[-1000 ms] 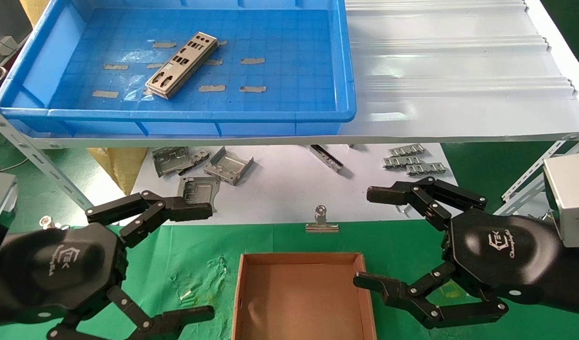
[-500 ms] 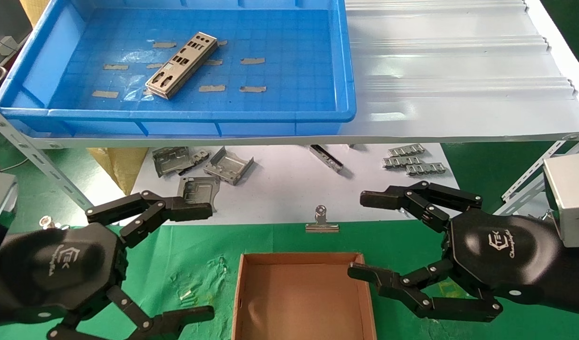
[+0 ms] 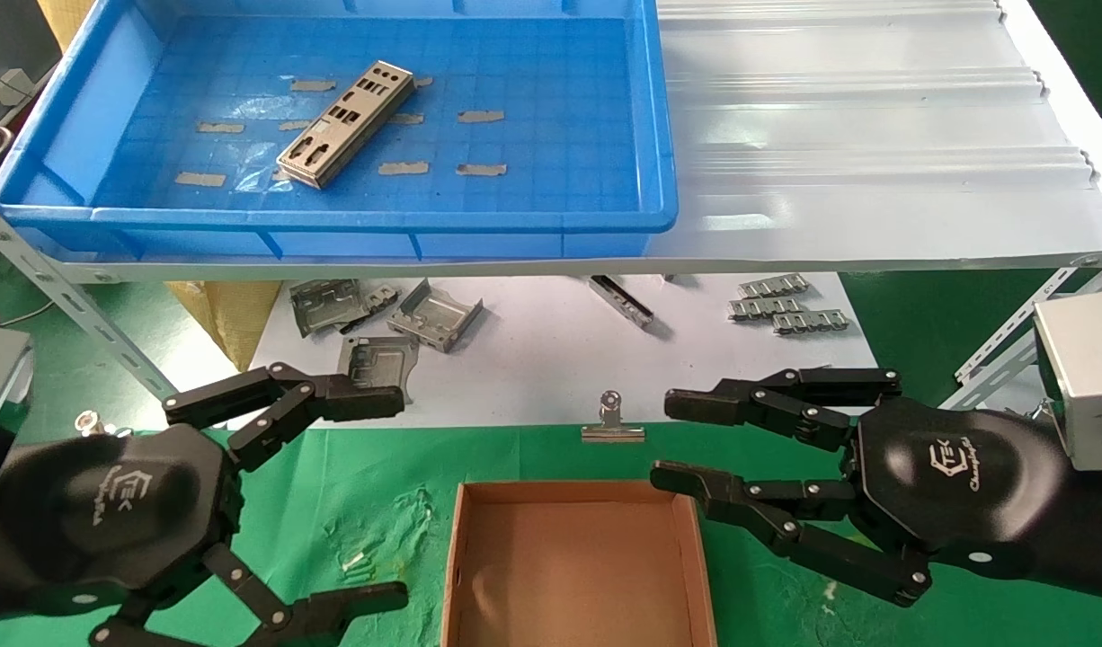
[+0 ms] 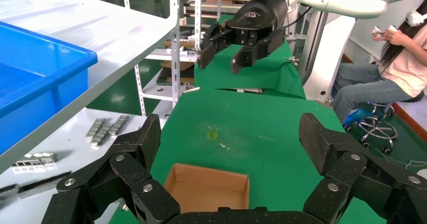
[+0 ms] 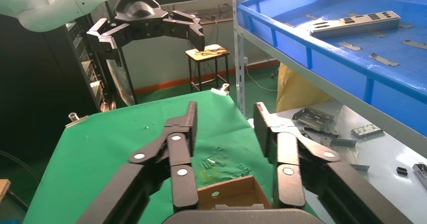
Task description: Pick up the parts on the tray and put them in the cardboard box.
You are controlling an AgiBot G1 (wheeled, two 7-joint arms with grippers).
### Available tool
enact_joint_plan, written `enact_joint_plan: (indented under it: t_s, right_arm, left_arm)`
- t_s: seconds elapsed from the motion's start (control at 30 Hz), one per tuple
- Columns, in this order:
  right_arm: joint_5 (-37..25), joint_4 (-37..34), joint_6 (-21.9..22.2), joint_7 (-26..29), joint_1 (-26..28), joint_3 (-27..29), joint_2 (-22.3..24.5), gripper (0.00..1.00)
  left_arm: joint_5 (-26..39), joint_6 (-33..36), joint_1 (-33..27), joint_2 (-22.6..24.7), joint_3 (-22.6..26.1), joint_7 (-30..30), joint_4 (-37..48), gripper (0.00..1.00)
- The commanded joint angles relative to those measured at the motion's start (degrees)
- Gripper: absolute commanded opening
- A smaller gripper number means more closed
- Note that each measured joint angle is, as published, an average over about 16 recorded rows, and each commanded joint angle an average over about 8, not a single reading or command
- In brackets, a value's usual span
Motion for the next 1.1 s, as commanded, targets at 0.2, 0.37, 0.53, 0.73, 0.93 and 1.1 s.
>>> enact_joint_plan:
  t_s: [0.2, 0.37, 0.53, 0.73, 0.93, 1.1]
  right_arm:
    - [0.0, 0.0, 0.0, 0.0, 0.0, 0.0, 0.0, 0.0]
    - [0.0, 0.0, 0.0, 0.0, 0.0, 0.0, 0.0, 0.0]
    - [0.0, 0.0, 0.0, 0.0, 0.0, 0.0, 0.0, 0.0]
    - [0.0, 0.0, 0.0, 0.0, 0.0, 0.0, 0.0, 0.0]
    - [0.0, 0.0, 0.0, 0.0, 0.0, 0.0, 0.0, 0.0]
    - [0.0, 0.0, 0.0, 0.0, 0.0, 0.0, 0.0, 0.03]
  left_arm:
    - [0.0, 0.0, 0.01, -0.01, -0.01, -0.01, -0.02, 1.0]
    - [0.31, -0.35, -0.45, -0.06, -0.15, 0.2, -0.17, 1.0]
    - [2.52, -1.98, -4.46, 0.42, -0.29, 0.43, -0.33, 1.0]
    - [10.52, -5.45, -15.48, 4.38, 2.61, -1.7, 5.38, 1.0]
    - [20.57, -8.58, -27.55, 11.4, 7.17, -1.36, 18.47, 1.0]
    - [27.4, -10.91, -36.18, 17.49, 10.45, 0.84, 31.22, 1.0]
